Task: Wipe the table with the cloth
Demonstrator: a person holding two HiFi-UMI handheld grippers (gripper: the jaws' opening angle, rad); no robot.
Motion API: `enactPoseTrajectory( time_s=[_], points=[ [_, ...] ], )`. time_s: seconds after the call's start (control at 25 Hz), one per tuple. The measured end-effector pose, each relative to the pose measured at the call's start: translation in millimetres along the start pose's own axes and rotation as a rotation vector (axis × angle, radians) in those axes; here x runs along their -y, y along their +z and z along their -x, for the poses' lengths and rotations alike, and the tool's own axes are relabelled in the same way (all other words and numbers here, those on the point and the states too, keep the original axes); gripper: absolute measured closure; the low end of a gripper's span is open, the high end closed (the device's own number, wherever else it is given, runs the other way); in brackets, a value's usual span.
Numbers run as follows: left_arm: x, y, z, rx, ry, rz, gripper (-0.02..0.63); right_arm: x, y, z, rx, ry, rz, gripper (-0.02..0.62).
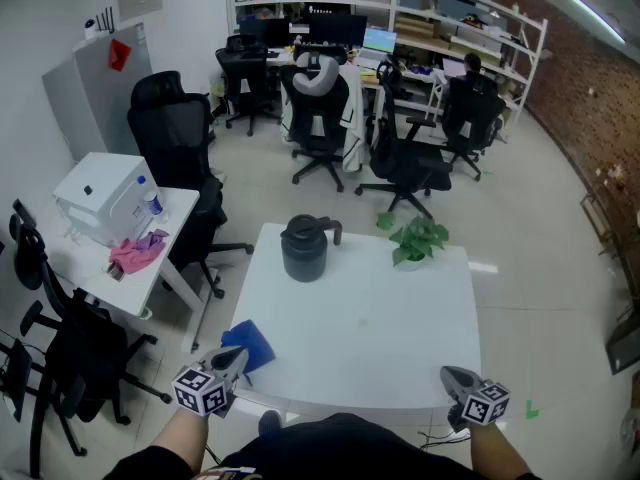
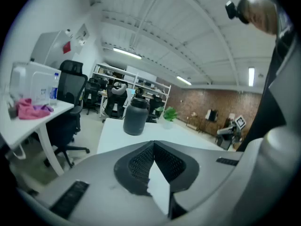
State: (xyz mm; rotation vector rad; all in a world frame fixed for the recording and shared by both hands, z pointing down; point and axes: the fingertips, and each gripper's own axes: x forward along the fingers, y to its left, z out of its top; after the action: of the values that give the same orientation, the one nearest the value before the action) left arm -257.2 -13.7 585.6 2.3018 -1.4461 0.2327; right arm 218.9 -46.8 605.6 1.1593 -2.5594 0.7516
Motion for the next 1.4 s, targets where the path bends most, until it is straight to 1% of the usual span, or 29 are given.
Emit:
enactPoseTrajectory(
  time_s=[0.12,0.24,0.28,0.32,0.36,0.44,0.52,0.64,0.68,0.8,0.92,1.08,1.24,1.28,1.32,1.36,1.4],
  points=[
    [-19.2,-14.8,-16.6,-0.128,0.033,-0.164,0.606,7.9,-2.3,6.1,0.001,-0.015,0.001,0.595],
    [-41.7,-25.0,-31.6,-0.237,0.056,-0.269,0.601,10.2,-4.6,10.7,-0.007,-0.028,-0.001,0.595],
    [-48.6,-29.2,-36.4,-0.276,0.059,-0.295,0.518,9.1,-5.3,11.8,-0.012,-0.032,-0.004,0.595],
    [-54.5,-33.7,-41.6,-0.314,0.060,-0.321,0.477,8.2,-6.2,12.8,-0.016,-0.037,-0.007,0.595],
    [-59.6,-38.5,-47.4,-0.352,0.057,-0.347,0.469,7.8,-7.3,13.7,-0.020,-0.041,-0.008,0.595],
    [-67.2,-51.4,-59.4,-0.432,0.038,-0.397,0.397,7.4,-8.7,14.9,-0.027,-0.048,-0.007,0.595],
    [-73.5,-69.0,-70.8,-0.519,0.011,-0.429,0.360,6.5,-9.0,15.6,-0.032,-0.052,-0.006,0.595],
    [-83.3,-91.3,-83.5,-0.639,-0.009,-0.466,0.299,7.8,-10.9,16.8,-0.043,-0.061,-0.005,0.595],
    [-85.8,-98.4,-86.4,-0.673,-0.017,-0.472,0.296,7.9,-11.6,16.9,-0.047,-0.063,-0.005,0.595],
    [-90.5,-116.1,-92.9,-0.752,-0.054,-0.471,0.253,6.5,-13.1,15.7,-0.058,-0.063,-0.005,0.595],
    [-94.6,-127.9,-95.0,-0.813,-0.068,-0.457,0.227,6.7,-14.5,14.3,-0.075,-0.062,0.002,0.595],
    [-98.1,-133.1,-97.1,-0.843,-0.080,-0.434,0.227,6.5,-14.1,10.0,-0.085,-0.056,0.009,0.595],
    [-91.8,-132.6,-97.2,-0.843,-0.124,-0.415,0.269,2.6,-15.8,6.5,-0.091,-0.047,0.008,0.595],
    [-89.9,-132.0,-96.9,-0.839,-0.128,-0.420,0.292,2.2,-17.5,5.6,-0.093,-0.045,0.007,0.595],
    [-87.6,-131.6,-96.9,-0.834,-0.131,-0.429,0.339,2.1,-19.3,4.7,-0.095,-0.042,0.007,0.595],
    [-85.4,-131.9,-96.9,-0.830,-0.133,-0.440,0.416,2.2,-21.0,3.8,-0.097,-0.040,0.007,0.595],
    [-83.7,-133.6,-96.8,-0.830,-0.135,-0.452,0.477,2.3,-22.4,3.2,-0.098,-0.038,0.007,0.595]
  ],
)
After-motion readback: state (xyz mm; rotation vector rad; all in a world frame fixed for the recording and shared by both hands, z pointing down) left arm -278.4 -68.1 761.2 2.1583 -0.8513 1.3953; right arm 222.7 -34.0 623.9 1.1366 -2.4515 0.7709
